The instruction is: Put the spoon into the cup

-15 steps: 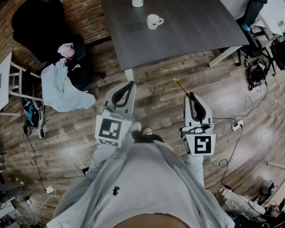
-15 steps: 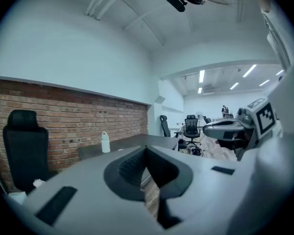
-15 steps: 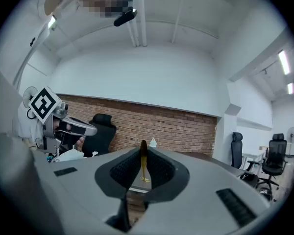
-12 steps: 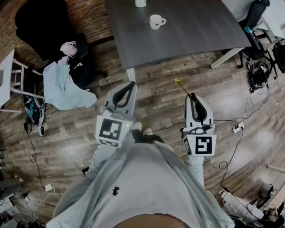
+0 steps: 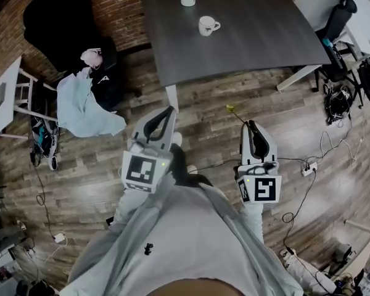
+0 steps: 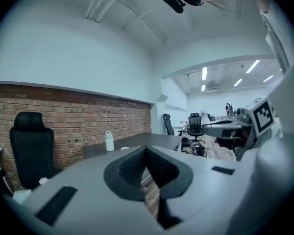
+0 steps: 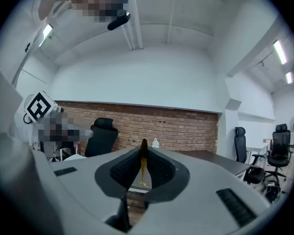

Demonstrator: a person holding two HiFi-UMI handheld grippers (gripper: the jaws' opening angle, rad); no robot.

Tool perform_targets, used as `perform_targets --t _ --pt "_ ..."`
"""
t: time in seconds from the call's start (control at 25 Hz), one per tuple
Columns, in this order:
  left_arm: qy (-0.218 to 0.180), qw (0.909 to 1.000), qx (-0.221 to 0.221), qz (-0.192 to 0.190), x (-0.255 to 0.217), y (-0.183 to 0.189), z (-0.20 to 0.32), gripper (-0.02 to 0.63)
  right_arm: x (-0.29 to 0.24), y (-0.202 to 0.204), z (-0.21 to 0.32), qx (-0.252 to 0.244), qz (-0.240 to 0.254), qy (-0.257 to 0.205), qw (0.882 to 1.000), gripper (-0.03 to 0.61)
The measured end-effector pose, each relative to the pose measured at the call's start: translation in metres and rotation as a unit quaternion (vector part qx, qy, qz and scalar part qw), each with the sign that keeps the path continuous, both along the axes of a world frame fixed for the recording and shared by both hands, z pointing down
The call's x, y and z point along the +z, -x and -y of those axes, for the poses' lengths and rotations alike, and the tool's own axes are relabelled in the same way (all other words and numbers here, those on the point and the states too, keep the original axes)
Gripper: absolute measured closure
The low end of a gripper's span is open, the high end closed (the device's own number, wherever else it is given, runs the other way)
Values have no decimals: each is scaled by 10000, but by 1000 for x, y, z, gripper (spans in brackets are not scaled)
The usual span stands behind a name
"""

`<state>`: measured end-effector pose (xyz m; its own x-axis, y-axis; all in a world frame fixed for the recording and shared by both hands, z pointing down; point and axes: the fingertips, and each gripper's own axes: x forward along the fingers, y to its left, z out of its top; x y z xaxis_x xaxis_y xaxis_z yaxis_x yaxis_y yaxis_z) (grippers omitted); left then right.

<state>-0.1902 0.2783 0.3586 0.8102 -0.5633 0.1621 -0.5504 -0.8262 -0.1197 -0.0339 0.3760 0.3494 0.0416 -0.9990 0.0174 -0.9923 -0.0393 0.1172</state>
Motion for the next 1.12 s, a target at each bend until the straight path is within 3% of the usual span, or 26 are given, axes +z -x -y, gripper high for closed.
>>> perform_targets --t 0.24,0.56,0.72,0.96,1.12 --pt "155 9998 122 -37 11 -23 50 595 8 -10 51 -16 65 32 10000 529" --pt "95 9982 585 -54 2 -83 177 595 4 -48 174 162 9 168 9997 529" --pt "264 9970 722 -77 1 -102 228 595 4 -63 222 323 -23 254 9992 529" --pt "446 9941 987 -48 10 -123 276 595 17 -77 262 631 73 483 9968 529" --pt "351 9928 1146 -44 12 -135 287 595 21 -85 268 802 139 521 9953 529"
